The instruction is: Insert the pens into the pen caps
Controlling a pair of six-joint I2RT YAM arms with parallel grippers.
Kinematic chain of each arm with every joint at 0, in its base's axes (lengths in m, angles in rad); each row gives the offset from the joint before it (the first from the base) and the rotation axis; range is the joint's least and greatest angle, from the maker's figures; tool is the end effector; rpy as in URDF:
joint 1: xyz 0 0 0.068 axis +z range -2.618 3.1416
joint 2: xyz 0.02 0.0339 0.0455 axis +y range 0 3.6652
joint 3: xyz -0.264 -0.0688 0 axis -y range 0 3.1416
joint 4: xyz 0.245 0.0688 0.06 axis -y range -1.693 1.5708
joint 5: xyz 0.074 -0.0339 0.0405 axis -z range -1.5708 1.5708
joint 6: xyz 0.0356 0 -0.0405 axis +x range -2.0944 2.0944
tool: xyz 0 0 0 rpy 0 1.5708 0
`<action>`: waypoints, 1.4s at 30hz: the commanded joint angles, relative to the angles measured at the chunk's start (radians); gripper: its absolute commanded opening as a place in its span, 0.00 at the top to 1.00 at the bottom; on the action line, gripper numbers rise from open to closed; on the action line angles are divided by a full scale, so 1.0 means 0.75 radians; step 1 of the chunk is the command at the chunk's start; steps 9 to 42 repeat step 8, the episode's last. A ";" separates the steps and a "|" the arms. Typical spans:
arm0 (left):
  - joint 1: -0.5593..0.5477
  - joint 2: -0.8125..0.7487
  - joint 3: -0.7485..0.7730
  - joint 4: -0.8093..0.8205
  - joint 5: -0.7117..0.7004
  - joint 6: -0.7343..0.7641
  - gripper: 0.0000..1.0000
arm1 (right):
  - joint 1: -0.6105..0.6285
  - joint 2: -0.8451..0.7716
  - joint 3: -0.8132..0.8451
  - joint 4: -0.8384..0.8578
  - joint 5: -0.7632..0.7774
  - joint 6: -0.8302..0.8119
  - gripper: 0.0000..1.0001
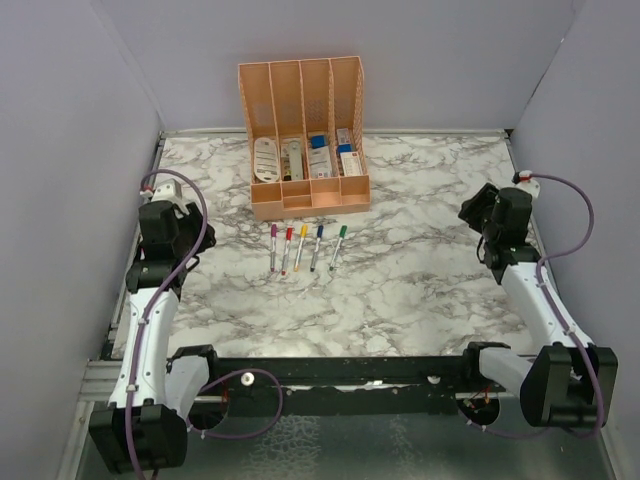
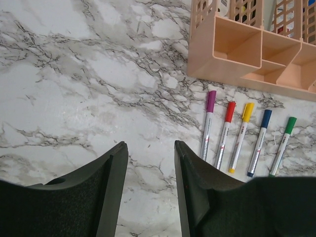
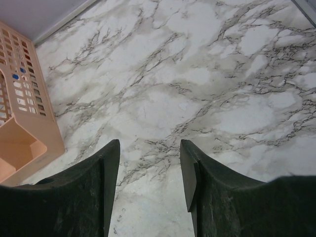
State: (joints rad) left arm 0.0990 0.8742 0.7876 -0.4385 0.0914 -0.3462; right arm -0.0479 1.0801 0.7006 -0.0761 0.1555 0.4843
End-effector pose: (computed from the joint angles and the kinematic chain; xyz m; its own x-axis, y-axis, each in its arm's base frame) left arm 0.1940 0.0160 0.2997 -0.4625 -0.3855 -0.7984 -0.1879 0.9227 -0.3366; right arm 0.2429 -0.0172 0.2633 -0.3023 0.4750 -0.8265 0.3694 0.8576 0.3578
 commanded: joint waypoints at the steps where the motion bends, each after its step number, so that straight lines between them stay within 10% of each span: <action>1: 0.009 -0.026 -0.017 0.013 0.022 -0.026 0.56 | -0.006 0.022 -0.005 0.042 -0.021 -0.006 0.48; 42: 0.009 -0.045 0.001 0.018 0.004 -0.014 0.56 | -0.006 0.024 -0.020 0.047 -0.026 0.000 0.48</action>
